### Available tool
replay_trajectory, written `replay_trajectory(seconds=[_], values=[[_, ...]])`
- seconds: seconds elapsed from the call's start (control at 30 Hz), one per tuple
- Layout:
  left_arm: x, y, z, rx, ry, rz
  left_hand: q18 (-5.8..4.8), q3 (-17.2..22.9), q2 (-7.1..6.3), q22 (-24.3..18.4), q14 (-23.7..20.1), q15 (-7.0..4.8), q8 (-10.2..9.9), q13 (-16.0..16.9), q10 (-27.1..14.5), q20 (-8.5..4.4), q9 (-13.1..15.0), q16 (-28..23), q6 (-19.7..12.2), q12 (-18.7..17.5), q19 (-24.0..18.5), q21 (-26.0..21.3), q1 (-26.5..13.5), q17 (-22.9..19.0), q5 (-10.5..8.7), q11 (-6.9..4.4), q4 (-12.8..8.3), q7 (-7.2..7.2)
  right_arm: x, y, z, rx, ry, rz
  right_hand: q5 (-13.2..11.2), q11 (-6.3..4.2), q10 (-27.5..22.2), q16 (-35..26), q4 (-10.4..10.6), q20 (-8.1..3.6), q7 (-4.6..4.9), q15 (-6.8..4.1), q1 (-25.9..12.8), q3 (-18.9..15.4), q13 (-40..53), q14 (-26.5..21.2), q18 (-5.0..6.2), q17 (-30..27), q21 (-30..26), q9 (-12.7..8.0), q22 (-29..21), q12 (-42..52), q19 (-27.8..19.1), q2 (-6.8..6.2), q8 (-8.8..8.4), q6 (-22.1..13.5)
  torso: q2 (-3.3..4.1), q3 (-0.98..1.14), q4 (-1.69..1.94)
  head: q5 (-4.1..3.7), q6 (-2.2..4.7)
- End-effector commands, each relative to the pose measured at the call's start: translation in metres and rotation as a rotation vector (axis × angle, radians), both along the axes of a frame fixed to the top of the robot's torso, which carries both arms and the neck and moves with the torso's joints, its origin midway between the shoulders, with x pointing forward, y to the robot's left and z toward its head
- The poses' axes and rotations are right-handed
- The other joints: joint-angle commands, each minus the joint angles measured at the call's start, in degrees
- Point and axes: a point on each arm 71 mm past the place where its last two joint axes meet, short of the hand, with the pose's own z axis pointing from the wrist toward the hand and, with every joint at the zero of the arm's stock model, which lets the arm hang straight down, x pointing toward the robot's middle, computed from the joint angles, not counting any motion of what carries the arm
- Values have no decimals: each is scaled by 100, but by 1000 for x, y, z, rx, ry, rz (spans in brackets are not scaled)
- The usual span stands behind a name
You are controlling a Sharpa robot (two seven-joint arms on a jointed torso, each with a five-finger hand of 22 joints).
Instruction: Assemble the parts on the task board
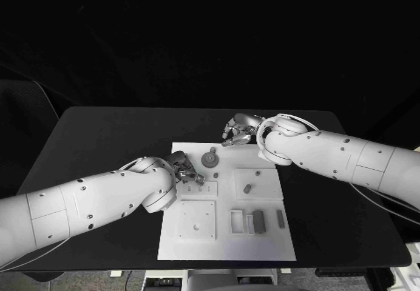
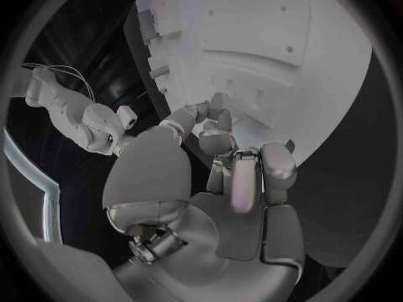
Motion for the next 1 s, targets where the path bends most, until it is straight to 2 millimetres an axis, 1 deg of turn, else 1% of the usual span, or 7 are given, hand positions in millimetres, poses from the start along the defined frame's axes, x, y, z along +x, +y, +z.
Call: replay_trajectory(seconds=[0.03,0.3,0.43,1.0], values=[[-1,-4,0,38,-20,-42,484,411,173,8,447,-32,300,4,339,2,347,23,1288,34,48,796,200,10,281,-57,-390,-65,0,1,-1,-8,6,9,18,-5,19,13,22,3,89,-25,-42,7,-10,-2,117,-1,23,-7,-9,15,-20,6,8,36,2,-1,0,0,-11],[-2,-5,-2,71,-27,-74,484,411,173,9,449,-32,301,4,342,2,348,25,1290,36,50,797,199,11,285,-58,-390,-66,0,2,-1,-8,7,10,19,-5,19,15,22,3,89,-25,-43,9,-10,2,118,2,24,-7,-9,15,-20,6,8,36,1,-3,-1,-5,-24],[-2,-8,-1,118,-77,-120,484,412,174,9,450,-32,301,4,343,2,348,26,1291,36,51,797,199,11,287,-58,-390,-67,0,1,-1,-8,7,10,19,-5,19,12,22,3,88,-25,-44,9,-10,-6,118,-5,24,-7,-9,16,-20,6,8,36,0,-3,1,-2,-27],[-3,-7,-4,134,-38,-134,484,412,175,10,453,-32,301,4,344,2,349,29,1293,37,54,797,196,13,292,-59,-389,-68,-1,1,-1,-9,10,10,20,-5,19,15,22,2,88,-25,-46,13,-11,-2,118,-3,24,-8,-10,16,-20,6,8,36,1,0,1,4,-41]])
